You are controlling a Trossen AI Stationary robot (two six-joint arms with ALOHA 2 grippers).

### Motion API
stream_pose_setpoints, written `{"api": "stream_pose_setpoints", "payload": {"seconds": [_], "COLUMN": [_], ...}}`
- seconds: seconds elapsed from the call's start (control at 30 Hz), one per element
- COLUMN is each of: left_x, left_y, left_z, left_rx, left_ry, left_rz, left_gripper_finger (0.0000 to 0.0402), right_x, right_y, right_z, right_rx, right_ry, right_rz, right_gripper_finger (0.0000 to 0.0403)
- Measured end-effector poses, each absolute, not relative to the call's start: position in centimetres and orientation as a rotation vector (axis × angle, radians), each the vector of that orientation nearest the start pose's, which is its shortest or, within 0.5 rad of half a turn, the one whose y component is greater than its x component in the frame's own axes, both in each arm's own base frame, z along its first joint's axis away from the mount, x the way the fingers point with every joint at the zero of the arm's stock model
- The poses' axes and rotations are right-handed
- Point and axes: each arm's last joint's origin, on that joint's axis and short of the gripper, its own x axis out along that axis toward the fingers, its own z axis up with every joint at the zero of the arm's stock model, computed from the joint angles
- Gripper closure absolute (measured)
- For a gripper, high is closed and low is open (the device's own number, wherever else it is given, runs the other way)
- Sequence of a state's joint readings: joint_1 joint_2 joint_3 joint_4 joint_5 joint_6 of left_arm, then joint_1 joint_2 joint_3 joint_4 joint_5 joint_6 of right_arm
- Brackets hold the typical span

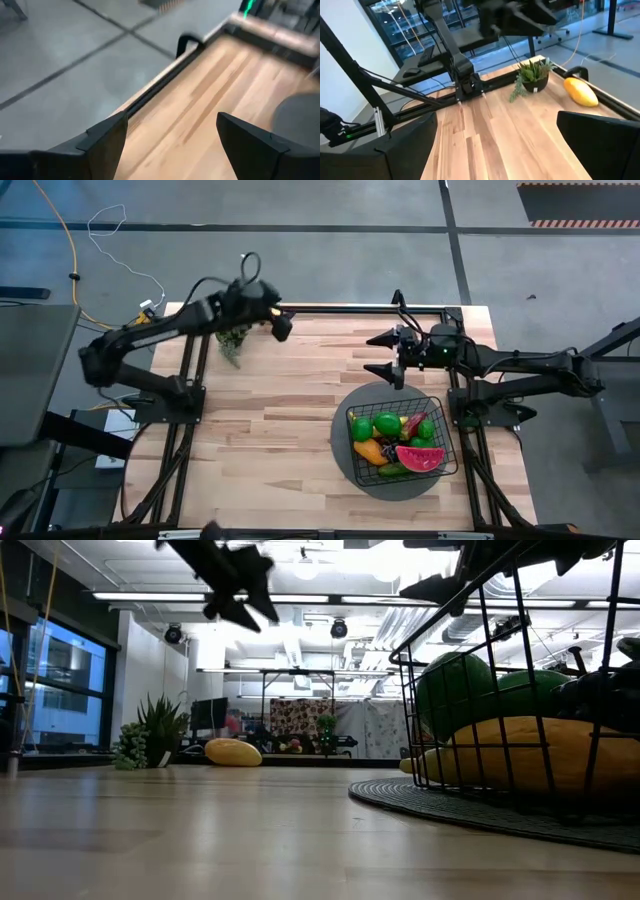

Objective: Build produce basket
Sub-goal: Put the yellow mango into the black basket

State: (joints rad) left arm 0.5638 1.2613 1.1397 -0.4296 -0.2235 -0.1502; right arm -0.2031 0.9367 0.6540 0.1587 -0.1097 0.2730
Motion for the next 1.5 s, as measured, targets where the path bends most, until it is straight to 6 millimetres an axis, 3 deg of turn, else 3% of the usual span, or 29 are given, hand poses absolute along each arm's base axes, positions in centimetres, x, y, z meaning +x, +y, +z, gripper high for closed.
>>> {"api": "stream_pose_setpoints", "payload": {"seconds": [0.13,0.3,0.63,1.03,1.5], "left_x": [22.8,22.4,21.5,21.5,21.3], "left_y": [19.3,23.8,29.1,31.2,31.6], "left_z": [31.7,28.0,21.4,17.8,14.1], "left_rx": [-0.221,-0.285,-0.327,-0.302,-0.293], "left_ry": [0.660,0.832,1.070,1.225,1.432], "left_rz": [0.782,0.778,0.759,0.688,0.693], "left_gripper_finger": [0.0105,0.0105,0.0105,0.0105,0.0105], "right_x": [20.7,20.7,20.7,20.7,20.7], "right_y": [-3.9,-3.9,-4.0,-4.2,-4.3], "right_z": [29.2,29.2,29.2,29.0,28.9], "right_rx": [0.326,0.385,0.450,0.465,0.462], "right_ry": [0.127,0.124,0.119,0.120,0.116], "right_rz": [-0.114,-0.117,-0.130,-0.212,-0.247], "right_gripper_finger": [0.0009,0.0009,0.0009,0.0009,0.0009]}}
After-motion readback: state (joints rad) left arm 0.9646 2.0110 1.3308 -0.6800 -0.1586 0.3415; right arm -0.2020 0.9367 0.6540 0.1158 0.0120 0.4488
